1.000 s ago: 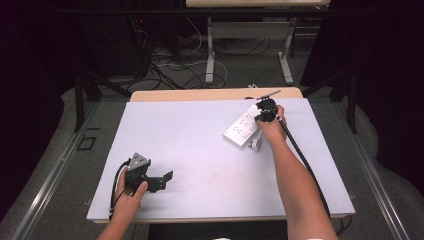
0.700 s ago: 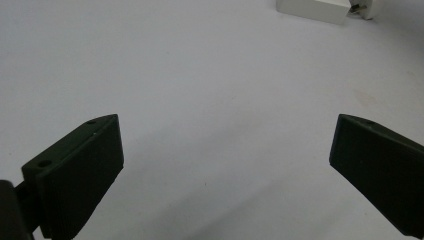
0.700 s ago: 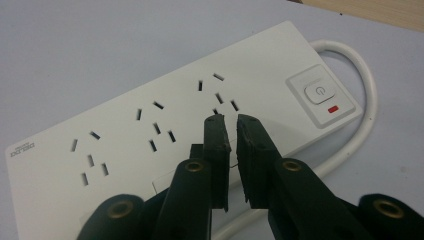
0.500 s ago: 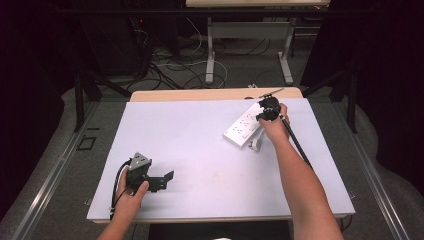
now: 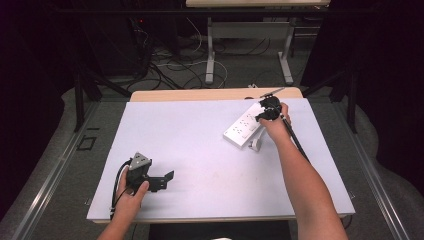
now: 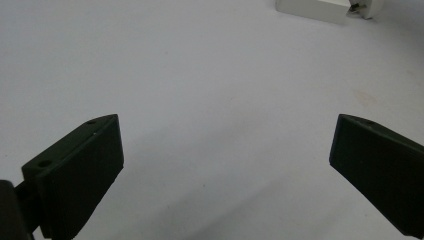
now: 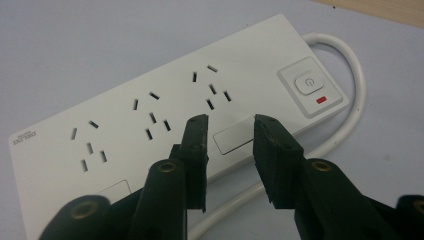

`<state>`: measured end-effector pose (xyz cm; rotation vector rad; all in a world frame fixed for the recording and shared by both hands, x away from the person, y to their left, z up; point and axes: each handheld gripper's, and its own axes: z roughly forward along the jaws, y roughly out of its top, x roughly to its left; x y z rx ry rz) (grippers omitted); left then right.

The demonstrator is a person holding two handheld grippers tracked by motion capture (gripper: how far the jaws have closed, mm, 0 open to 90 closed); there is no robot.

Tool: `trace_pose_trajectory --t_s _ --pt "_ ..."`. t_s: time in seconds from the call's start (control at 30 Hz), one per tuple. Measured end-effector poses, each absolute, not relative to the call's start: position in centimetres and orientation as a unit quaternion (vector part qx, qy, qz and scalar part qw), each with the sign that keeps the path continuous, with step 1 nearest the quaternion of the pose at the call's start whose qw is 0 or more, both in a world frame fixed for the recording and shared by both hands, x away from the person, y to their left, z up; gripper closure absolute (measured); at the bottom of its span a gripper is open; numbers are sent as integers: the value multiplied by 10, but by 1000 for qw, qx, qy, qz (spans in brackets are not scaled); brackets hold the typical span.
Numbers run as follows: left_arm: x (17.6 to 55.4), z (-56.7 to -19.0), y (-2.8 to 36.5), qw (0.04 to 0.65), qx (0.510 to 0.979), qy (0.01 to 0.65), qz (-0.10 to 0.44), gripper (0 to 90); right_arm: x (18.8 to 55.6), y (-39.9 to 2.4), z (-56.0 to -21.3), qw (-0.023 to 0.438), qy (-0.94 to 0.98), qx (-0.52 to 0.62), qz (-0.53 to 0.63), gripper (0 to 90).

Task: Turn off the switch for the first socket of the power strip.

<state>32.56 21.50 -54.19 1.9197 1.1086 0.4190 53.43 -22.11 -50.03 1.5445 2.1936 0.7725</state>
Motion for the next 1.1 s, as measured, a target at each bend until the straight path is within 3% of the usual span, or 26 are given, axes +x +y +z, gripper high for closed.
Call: trace_pose_trajectory --t_s 0.37,0.83,0.9,1.1 --pt "326 -542 216 427 769 443 170 8 533 -226 -496 171 771 552 266 515" --pt "326 -542 214 430 767 444 172 8 522 -240 -486 143 779 550 264 463" --pt "326 -542 214 430 767 444 172 8 519 -241 -483 152 784 539 267 414" --pt "325 -542 213 431 765 447 171 8 511 -242 -476 136 790 536 266 419"
